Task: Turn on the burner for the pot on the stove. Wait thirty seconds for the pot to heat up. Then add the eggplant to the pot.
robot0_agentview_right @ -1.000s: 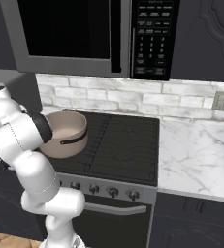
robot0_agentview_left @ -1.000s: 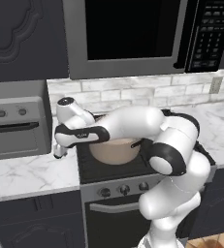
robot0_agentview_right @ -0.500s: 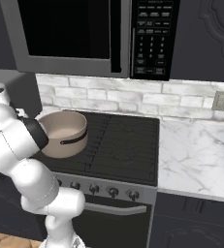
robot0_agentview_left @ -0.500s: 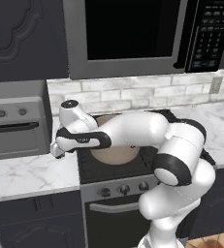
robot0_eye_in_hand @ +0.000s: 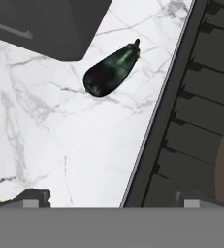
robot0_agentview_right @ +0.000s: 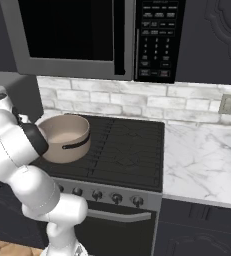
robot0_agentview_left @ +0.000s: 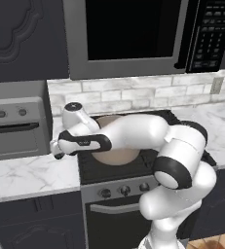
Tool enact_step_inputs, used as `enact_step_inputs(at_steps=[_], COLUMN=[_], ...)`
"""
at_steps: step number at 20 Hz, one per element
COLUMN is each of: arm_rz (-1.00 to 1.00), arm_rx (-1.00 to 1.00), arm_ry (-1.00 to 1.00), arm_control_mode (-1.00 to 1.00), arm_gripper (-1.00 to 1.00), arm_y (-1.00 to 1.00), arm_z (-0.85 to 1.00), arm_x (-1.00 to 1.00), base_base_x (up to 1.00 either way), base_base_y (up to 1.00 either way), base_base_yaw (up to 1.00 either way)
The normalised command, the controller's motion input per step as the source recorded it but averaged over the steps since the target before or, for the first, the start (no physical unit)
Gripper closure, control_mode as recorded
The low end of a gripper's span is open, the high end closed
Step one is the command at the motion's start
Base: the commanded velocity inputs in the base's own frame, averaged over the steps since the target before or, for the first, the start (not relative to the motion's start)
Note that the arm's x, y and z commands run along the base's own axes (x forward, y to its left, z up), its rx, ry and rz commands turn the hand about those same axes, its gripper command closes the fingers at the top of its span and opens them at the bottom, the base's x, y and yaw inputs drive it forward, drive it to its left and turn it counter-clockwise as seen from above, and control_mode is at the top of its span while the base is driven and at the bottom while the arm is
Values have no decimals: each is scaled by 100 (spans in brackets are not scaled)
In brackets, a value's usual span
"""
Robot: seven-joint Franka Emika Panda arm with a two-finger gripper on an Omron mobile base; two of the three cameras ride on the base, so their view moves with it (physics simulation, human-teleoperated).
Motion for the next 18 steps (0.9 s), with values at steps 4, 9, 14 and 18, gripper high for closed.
enact_step_inputs(at_steps=[4,9,14,18], arm_rz=[-11,-8,-7,-7], arm_rx=[0,0,0,0], arm_ry=[0,0,0,0], arm_control_mode=[-100,-100,-100,-100], arm_gripper=[-100,-100,-100,-100], arm_y=[7,10,12,13], arm_z=[-9,-11,-3,-4], arm_x=[22,21,16,12], base_base_x=[0,0,0,0], base_base_y=[0,0,0,0], base_base_yaw=[0,0,0,0])
